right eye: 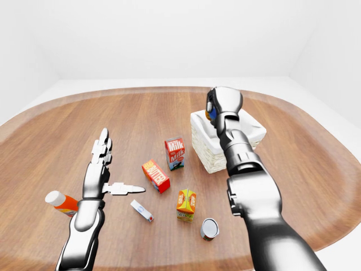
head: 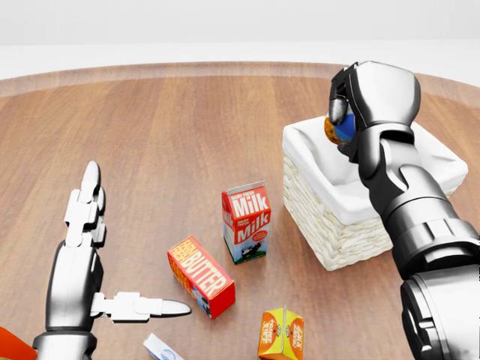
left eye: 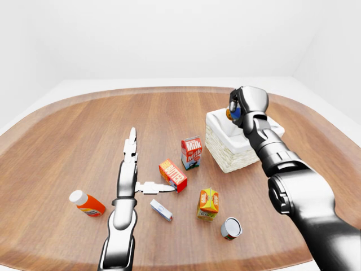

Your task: Pick up the alphabet soup and the tomato sauce, and put them in the basket.

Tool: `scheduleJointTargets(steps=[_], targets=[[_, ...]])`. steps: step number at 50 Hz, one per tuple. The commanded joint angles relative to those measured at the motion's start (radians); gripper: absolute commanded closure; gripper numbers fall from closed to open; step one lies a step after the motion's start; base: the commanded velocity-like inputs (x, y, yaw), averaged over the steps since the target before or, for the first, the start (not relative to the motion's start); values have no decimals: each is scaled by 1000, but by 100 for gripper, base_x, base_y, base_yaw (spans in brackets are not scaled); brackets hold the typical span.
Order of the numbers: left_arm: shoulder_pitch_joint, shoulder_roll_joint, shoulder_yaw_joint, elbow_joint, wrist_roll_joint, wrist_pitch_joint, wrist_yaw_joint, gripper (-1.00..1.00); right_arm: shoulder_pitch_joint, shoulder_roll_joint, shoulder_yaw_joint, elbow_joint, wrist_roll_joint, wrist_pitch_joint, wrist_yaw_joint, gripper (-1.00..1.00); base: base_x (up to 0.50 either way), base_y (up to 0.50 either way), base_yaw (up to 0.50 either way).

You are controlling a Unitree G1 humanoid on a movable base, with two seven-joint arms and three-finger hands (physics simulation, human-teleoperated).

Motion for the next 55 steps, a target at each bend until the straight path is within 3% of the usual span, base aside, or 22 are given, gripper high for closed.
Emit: scheduleJointTargets(steps=[1, 12, 20, 34, 55], targets=[[0, 0, 1, -3, 1, 0, 0, -100, -21, 9, 11, 40, -56, 0, 0, 100, 0, 0, 0], [-4, 0, 2, -4, 1, 0, 1, -100, -20, 26, 24, 51, -133, 0, 0, 100, 0, 0, 0], [-6, 1, 4, 4, -2, 0, 2, -100, -11, 22, 19, 63, -172, 51, 0, 100, 0, 0, 0], [-4, 1, 3, 3, -2, 0, 1, -100, -9, 21, 14, 69, -200, 100, 0, 100, 0, 0, 0], [-2, 1, 2, -7, -3, 0, -3, -100, 4, 17, 5, 71, -200, 105, 0, 100, 0, 0, 0]])
